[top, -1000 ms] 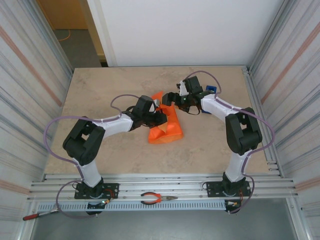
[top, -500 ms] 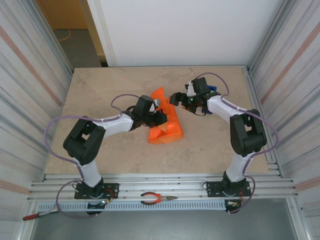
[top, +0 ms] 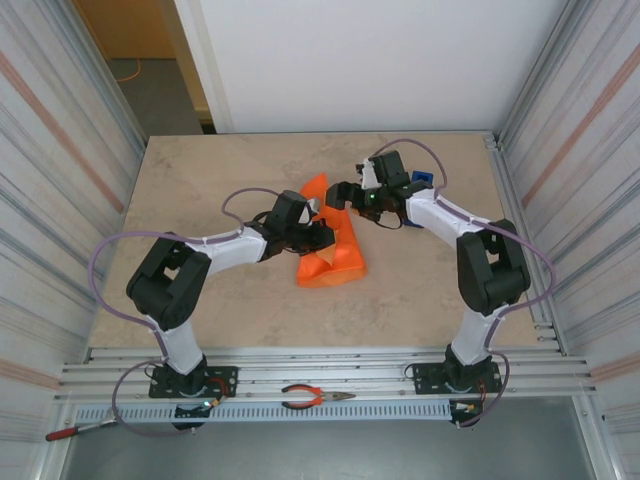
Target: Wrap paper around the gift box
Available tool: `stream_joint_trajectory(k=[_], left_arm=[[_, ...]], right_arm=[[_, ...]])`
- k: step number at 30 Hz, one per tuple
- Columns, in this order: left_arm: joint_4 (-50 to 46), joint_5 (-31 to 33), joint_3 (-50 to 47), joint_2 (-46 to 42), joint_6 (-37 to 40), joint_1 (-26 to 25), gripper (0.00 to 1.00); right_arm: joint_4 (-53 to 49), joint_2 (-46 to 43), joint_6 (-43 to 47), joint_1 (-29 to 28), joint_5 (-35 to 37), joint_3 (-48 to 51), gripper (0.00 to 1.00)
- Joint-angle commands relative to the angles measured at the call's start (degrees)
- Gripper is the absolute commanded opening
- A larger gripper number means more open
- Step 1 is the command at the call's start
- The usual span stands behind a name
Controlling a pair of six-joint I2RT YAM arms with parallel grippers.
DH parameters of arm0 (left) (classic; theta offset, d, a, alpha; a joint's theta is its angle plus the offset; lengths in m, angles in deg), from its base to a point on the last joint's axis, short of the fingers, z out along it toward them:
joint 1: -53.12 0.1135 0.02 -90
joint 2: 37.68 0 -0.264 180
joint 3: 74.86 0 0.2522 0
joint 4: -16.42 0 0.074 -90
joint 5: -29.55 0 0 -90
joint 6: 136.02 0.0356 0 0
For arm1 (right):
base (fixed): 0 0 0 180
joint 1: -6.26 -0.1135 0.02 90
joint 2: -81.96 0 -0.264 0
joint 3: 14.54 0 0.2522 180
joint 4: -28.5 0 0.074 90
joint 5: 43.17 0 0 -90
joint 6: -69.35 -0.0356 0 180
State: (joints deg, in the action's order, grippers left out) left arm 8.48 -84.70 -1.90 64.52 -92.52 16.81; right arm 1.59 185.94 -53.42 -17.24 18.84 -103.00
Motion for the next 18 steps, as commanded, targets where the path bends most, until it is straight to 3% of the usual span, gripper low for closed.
stream_joint_trajectory(k=[1, 10, 15, 18], left_arm=[[-5.6, 2.5, -0.8, 3.7, 1.7, 0.2, 0.0], [-5.6, 2.1, -0.4, 4.0, 1.7, 0.2, 0.0], [-6.4, 1.3, 0.4, 3.4, 2.7, 0.3, 0.0], [-6.6, -3.6, 2.1, 2.9, 4.2, 1.2, 0.02]], right_arm=[[-2.0, 3.0, -0.1, -0.3, 1.7, -2.2, 0.96], [-3.1, 8.7, 1.0, -0.4, 0.9, -3.6, 0.91], [-2.1, 9.3, 0.6, 0.5, 0.3, -1.3, 0.8], [-1.3, 8.9, 0.2, 1.0, -0.2, 0.1, 0.73]])
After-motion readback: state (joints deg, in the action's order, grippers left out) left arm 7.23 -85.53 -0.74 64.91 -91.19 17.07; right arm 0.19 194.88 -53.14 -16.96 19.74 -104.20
